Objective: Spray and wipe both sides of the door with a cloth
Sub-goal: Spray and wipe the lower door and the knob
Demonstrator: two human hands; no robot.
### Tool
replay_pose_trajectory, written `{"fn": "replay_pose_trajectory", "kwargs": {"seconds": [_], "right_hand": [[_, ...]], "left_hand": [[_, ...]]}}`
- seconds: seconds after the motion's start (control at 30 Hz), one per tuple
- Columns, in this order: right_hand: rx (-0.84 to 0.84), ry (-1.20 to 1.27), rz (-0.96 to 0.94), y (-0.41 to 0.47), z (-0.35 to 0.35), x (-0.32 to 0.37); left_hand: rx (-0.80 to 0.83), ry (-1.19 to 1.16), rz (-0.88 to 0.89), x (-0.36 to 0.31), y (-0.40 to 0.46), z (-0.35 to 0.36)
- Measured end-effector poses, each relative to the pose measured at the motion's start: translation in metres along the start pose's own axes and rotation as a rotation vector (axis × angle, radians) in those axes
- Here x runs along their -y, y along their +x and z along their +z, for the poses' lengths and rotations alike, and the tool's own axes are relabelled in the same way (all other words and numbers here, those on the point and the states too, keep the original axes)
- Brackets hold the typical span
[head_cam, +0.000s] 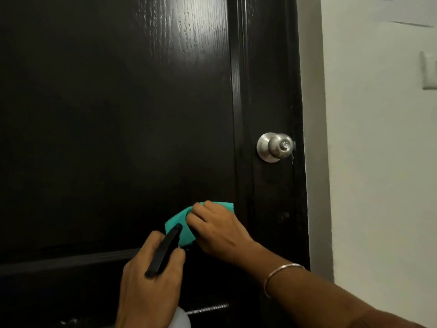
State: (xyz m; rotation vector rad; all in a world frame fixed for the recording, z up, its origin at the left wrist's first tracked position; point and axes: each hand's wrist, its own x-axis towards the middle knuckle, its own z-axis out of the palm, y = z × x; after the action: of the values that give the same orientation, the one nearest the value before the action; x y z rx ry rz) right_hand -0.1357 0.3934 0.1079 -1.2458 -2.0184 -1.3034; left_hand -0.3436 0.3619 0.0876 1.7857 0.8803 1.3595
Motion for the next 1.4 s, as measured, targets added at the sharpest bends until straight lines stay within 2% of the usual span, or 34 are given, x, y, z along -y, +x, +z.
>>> {"fn": "replay_pose_trajectory", "kwargs": {"seconds": [0.07, 0.13, 0.33, 0.43, 0.5, 0.67, 0.73, 0.83, 0.93, 1.0, 1.07, 1.13, 1.2, 1.3, 1.4], "right_hand": [[0.082, -0.046, 0.009, -0.026, -0.006, -0.014], [0.088, -0.120, 0.059, -0.044, -0.015, -0.031], [-0.131, -0.282, 0.352, -0.067, -0.046, -0.080], [-0.256, -0.316, 0.658, -0.079, -0.064, -0.106], [-0.294, -0.369, 0.769, -0.081, -0.066, -0.112], [-0.331, -0.355, 0.856, -0.091, -0.047, -0.095], [-0.283, -0.335, 0.815, -0.115, -0.030, -0.074], [-0.121, -0.256, 0.746, -0.182, 0.007, -0.016], [0.125, -0.111, 0.733, -0.248, 0.037, 0.046], [0.210, -0.062, 0.731, -0.263, 0.039, 0.060], [0.137, -0.082, 0.768, -0.245, 0.028, 0.047], [-0.097, -0.108, 0.908, -0.204, 0.010, 0.017], [-0.240, -0.179, 0.988, -0.164, -0.003, -0.010], [-0.229, -0.246, 0.869, -0.157, 0.010, -0.007], [-0.151, -0.183, 0.822, -0.215, 0.052, 0.044]], "left_hand": [[0.016, -0.025, 0.015, -0.004, -0.004, 0.011], [0.022, -0.044, 0.028, -0.005, -0.007, 0.021], [0.044, -0.120, 0.086, -0.003, -0.010, 0.048], [0.053, -0.124, 0.103, 0.004, -0.011, 0.056], [0.056, -0.116, 0.105, 0.010, -0.011, 0.061], [0.060, -0.102, 0.100, 0.030, -0.017, 0.073], [0.058, -0.101, 0.091, 0.040, -0.022, 0.076], [0.060, -0.098, 0.058, 0.059, -0.030, 0.076], [0.066, -0.084, 0.024, 0.080, -0.040, 0.073], [0.069, -0.073, 0.003, 0.091, -0.046, 0.068], [0.066, -0.066, -0.009, 0.101, -0.052, 0.062], [0.061, -0.068, -0.005, 0.111, -0.054, 0.058], [0.046, -0.084, 0.008, 0.124, -0.058, 0.056], [0.035, -0.119, 0.027, 0.145, -0.068, 0.059], [0.025, -0.133, 0.042, 0.172, -0.084, 0.064]]}}
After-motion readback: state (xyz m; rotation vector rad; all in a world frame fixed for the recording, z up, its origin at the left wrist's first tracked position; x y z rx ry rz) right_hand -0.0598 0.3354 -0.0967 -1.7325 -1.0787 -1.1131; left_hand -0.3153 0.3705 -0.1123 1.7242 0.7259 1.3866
